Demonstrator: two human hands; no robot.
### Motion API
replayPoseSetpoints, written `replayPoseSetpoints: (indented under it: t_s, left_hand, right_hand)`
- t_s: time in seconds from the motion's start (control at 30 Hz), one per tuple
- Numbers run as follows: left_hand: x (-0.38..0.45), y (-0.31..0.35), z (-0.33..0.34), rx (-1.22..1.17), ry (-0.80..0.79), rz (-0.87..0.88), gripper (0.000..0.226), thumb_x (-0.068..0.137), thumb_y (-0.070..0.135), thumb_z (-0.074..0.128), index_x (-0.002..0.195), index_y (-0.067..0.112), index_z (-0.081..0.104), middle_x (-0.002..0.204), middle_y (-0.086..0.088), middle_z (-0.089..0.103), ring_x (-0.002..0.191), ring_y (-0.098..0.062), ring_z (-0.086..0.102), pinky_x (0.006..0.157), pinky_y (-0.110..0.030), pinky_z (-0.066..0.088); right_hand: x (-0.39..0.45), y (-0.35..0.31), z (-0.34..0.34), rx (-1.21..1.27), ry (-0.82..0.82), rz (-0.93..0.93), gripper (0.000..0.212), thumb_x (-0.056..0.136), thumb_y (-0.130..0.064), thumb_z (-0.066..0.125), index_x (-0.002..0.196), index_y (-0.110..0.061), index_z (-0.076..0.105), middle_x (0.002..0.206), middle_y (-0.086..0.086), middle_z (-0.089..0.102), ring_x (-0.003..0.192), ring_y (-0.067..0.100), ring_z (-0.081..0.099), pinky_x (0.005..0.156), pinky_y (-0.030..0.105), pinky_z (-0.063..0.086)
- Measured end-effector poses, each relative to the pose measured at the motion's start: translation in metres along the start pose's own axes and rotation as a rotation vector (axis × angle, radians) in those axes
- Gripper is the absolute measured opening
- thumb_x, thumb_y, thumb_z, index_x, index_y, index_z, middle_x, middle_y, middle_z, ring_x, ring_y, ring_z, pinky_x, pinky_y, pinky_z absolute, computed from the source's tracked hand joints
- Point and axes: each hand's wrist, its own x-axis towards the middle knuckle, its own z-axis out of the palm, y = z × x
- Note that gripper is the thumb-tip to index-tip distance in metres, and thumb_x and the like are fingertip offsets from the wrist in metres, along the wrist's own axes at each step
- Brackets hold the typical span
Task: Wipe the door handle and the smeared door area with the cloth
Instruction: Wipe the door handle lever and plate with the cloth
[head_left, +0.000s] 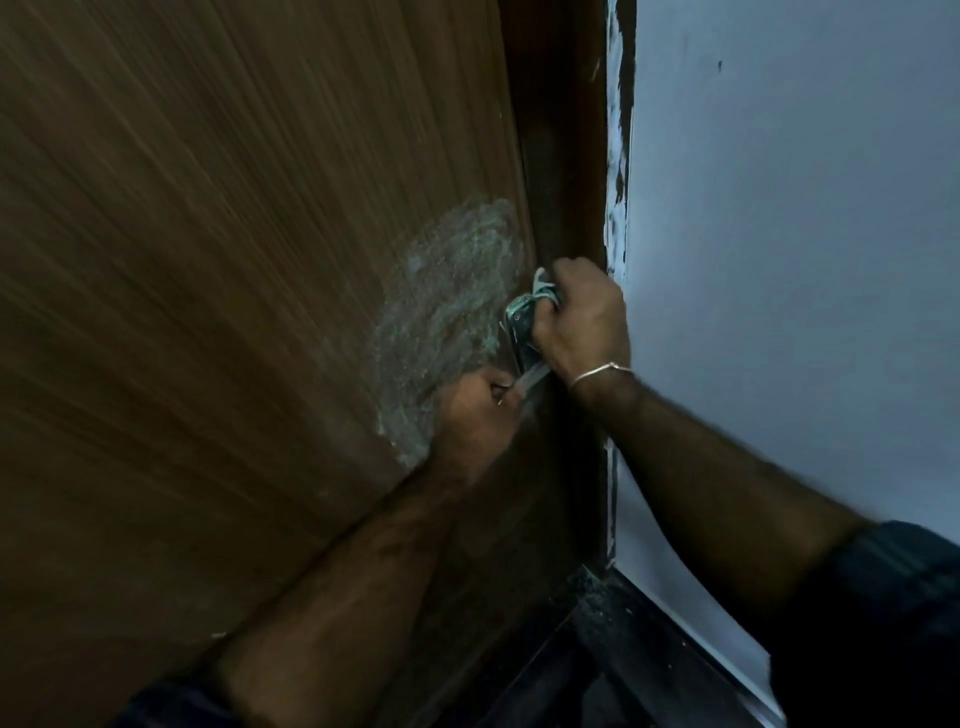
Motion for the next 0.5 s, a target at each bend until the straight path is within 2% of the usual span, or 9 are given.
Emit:
replayPoseSetpoints:
  t_s: [0.07, 0.13, 0.23, 0.33, 0.4, 0.5]
  left_hand:
    - [0.000, -0.002, 0.000, 0.031, 0.006, 0.025, 0.018, 0.088, 0.022, 0.067, 0.105, 0.018, 0.069, 0.100, 0.000, 0.071, 0.086, -0.012, 0.060, 0.073, -0.016, 0.038]
    - [0.000, -0.002, -0.002, 0.045, 0.021, 0.056, 0.019, 0.087, 0.015, 0.066, 0.105, 0.016, 0.070, 0.103, -0.004, 0.073, 0.093, -0.018, 0.065, 0.073, -0.015, 0.037]
    - [0.000, -0.002, -0.005, 0.046, 0.037, 0.098, 0.013, 0.086, 0.014, 0.066, 0.097, 0.018, 0.072, 0.093, -0.003, 0.074, 0.087, -0.019, 0.065, 0.065, -0.017, 0.036]
    - [0.001, -0.005, -0.005, 0.035, 0.043, 0.133, 0.014, 0.085, 0.011, 0.069, 0.098, 0.014, 0.072, 0.098, -0.002, 0.074, 0.087, -0.012, 0.064, 0.070, -0.011, 0.037]
    - [0.001, -0.005, -0.003, 0.027, 0.046, 0.140, 0.014, 0.084, 0.009, 0.069, 0.097, 0.013, 0.073, 0.098, -0.003, 0.075, 0.087, -0.012, 0.066, 0.074, -0.015, 0.042]
    - [0.002, -0.005, -0.004, 0.023, 0.046, 0.136, 0.010, 0.083, 0.007, 0.069, 0.091, 0.012, 0.073, 0.091, -0.004, 0.075, 0.085, -0.018, 0.068, 0.075, -0.023, 0.049]
  right_hand:
    - [0.005, -0.003, 0.013, -0.017, -0.028, -0.072, 0.016, 0.085, -0.006, 0.061, 0.101, -0.007, 0.065, 0.106, 0.010, 0.062, 0.095, 0.023, 0.061, 0.087, 0.031, 0.051]
    - [-0.002, -0.004, 0.025, -0.038, -0.107, -0.121, 0.021, 0.087, -0.006, 0.058, 0.106, -0.004, 0.065, 0.112, 0.012, 0.059, 0.101, 0.024, 0.058, 0.092, 0.034, 0.051]
    - [-0.013, 0.007, 0.028, -0.076, -0.182, -0.267, 0.024, 0.087, -0.008, 0.057, 0.108, 0.001, 0.065, 0.115, 0.016, 0.061, 0.107, 0.027, 0.056, 0.097, 0.034, 0.047]
    - [-0.002, 0.017, 0.023, -0.105, -0.192, -0.283, 0.023, 0.089, -0.008, 0.054, 0.107, 0.000, 0.067, 0.113, 0.016, 0.064, 0.107, 0.027, 0.057, 0.098, 0.032, 0.043]
    - [0.001, 0.016, 0.023, -0.092, -0.162, -0.220, 0.023, 0.088, -0.003, 0.054, 0.106, 0.002, 0.068, 0.111, 0.017, 0.064, 0.105, 0.029, 0.057, 0.096, 0.029, 0.042]
    - [-0.009, 0.011, 0.024, -0.105, -0.274, -0.368, 0.021, 0.084, 0.000, 0.056, 0.101, 0.006, 0.069, 0.111, 0.019, 0.064, 0.106, 0.033, 0.055, 0.095, 0.031, 0.041]
